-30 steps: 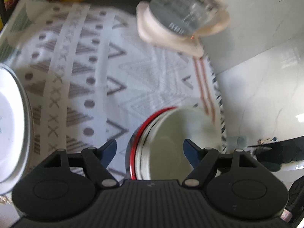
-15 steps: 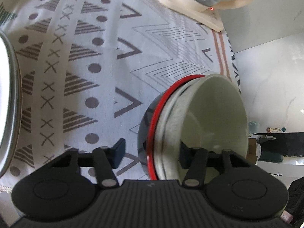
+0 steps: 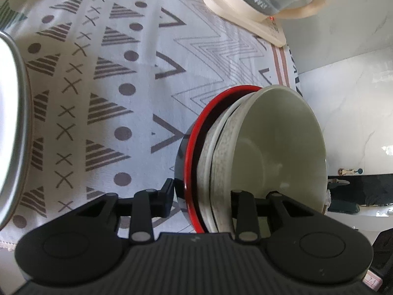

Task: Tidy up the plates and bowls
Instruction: 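Grasp the red bowl rim with both tools and carry it over the plates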

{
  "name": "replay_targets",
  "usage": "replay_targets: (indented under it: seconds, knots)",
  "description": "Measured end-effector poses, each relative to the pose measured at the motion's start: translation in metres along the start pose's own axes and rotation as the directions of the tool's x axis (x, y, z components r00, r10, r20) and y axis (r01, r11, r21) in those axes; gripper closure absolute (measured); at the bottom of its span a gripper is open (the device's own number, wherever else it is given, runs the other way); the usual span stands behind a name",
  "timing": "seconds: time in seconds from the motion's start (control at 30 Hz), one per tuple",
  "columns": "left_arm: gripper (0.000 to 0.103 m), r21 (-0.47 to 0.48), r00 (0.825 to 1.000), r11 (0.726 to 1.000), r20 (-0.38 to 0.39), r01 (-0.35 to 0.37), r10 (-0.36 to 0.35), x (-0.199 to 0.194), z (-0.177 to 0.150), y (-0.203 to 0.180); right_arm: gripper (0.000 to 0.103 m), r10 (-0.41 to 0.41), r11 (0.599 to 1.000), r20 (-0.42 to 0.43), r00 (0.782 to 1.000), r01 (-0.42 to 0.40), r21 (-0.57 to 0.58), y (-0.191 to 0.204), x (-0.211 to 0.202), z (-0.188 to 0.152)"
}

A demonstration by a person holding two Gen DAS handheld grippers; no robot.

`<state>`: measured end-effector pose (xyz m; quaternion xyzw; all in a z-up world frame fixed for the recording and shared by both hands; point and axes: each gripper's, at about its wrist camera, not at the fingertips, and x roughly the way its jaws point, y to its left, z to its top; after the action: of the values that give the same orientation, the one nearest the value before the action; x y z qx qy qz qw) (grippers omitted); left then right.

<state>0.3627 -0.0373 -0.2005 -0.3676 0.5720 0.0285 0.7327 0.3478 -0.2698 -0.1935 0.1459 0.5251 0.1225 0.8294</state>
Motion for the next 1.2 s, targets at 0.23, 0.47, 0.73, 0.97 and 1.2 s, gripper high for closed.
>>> replay_targets:
  seconds: [0.23,0.47,0.73,0.97,1.2]
  knots:
    - [0.071,-0.023,0.997,1.000,0.078,0.008,-0.006,-0.033,0.008,0.009,0.073,0.042,0.998,0.022,0.999,-0.041,-0.054,0.027,-0.008,0.009]
    - [0.071,-0.069,0.985,0.998,0.172,0.000,0.012,-0.075,0.015,0.026,0.073,0.110,0.985,0.032,0.993,-0.104,-0.136,0.070,-0.012,0.021]
    - [0.071,-0.169,0.960,0.986,0.275,-0.011,0.057,-0.123,0.011,0.065,0.073,0.197,0.952,-0.003,0.980,-0.192,-0.237,0.128,-0.009,0.017]
    - [0.071,-0.277,0.937,0.961,0.331,-0.014,0.109,-0.155,-0.003,0.107,0.073,0.249,0.911,-0.062,0.966,-0.256,-0.324,0.175,-0.003,0.005]
    - [0.071,-0.362,0.922,0.932,0.361,-0.002,0.142,-0.173,-0.020,0.142,0.073,0.273,0.875,-0.119,0.955,-0.297,-0.383,0.210,0.003,-0.013]
